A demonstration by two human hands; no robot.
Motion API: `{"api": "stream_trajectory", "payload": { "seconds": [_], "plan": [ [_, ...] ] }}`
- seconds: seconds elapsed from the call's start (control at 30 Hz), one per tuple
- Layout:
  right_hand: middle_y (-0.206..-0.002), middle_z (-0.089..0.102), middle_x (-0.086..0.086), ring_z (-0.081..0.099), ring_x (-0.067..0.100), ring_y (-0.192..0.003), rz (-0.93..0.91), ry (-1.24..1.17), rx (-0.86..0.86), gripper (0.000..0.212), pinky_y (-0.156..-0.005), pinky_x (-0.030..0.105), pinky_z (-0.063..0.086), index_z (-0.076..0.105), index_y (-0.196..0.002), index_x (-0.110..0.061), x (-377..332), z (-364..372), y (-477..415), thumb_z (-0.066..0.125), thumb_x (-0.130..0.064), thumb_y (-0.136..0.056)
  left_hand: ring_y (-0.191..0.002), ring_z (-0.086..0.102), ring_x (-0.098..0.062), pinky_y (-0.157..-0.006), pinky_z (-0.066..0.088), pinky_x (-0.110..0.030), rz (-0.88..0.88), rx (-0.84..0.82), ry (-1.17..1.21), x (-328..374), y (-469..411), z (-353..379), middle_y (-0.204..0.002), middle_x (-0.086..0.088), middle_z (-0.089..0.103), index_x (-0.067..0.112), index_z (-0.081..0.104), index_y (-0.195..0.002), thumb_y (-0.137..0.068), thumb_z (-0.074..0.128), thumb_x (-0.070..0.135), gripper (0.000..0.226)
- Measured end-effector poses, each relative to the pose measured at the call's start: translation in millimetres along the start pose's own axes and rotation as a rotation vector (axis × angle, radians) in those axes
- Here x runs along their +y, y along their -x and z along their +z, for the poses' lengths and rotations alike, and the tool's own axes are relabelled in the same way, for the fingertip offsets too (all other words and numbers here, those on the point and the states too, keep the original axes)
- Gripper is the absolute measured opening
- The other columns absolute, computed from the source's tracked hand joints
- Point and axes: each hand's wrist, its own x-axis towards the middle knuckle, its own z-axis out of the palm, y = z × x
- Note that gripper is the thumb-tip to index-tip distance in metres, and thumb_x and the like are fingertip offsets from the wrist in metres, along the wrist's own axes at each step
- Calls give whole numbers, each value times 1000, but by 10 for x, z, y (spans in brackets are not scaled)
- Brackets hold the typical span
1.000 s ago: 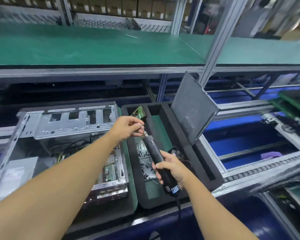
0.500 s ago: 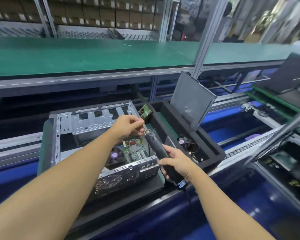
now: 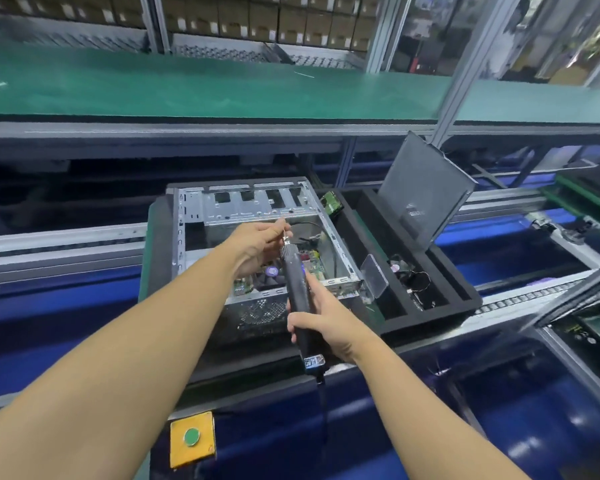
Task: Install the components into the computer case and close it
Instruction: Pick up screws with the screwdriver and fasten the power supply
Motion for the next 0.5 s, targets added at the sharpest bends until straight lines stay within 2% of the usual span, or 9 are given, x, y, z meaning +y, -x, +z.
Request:
{"api": "stream_trajectory", "payload": {
  "seconds": [0.1,0.17,0.23,0.3,0.37,0.43,0.5],
  "plan": [
    [-115,66,-3,67,21,-84,0,7,-28,104,-81,37,55,21,-160,-42,90,161,44,81,-23,-77,-61,64,-5,-52,48,-18,11,79,-158,-39,181,-160,-83,-1,74,9,73,-95,-96,61,30,23],
    [-110,69,-5,68,21,-86,-14,33,-36,102,-83,40,55,23,-159,-45,153,235,65,80,-28,-76,-62,62,1,-55,43,-12,129,184,-526,-80,296,-282,-79,9,71,17,74,-89,-97,58,41,30],
    [-103,72,-5,68,23,-86,-20,38,-62,99,-82,42,56,25,-156,-51,209,289,106,79,-29,-77,-76,62,1,-62,43,-14,303,314,-972,-148,422,-476,-85,17,66,26,70,-91,-97,56,44,24],
    [-99,72,-2,67,24,-84,-23,-10,-105,93,-79,41,56,31,-149,-60,285,340,156,80,-26,-77,-100,61,-15,-83,49,-32,339,402,-1260,-258,542,-756,-108,7,66,24,70,-107,-98,54,39,23],
    [-97,71,1,66,23,-84,-28,-37,-144,86,-79,40,56,36,-134,-72,353,398,234,80,-25,-77,-122,51,-27,-100,44,-43,283,419,-1494,-388,668,-1025,-137,-2,55,19,62,-126,-99,50,35,34],
    [-98,71,0,66,22,-85,-34,-29,-160,83,-82,41,56,36,-125,-78,421,451,314,80,-26,-78,-137,38,-30,-108,37,-47,236,372,-1633,-503,774,-1188,-154,-4,38,17,49,-142,-102,44,33,44],
    [-99,72,-3,67,20,-86,-32,-4,-170,82,-84,41,56,36,-127,-79,498,514,384,79,-28,-78,-148,20,-28,-117,25,-45,212,272,-1635,-578,852,-1229,-161,-6,24,16,39,-150,-104,37,24,46]
  ]
}}
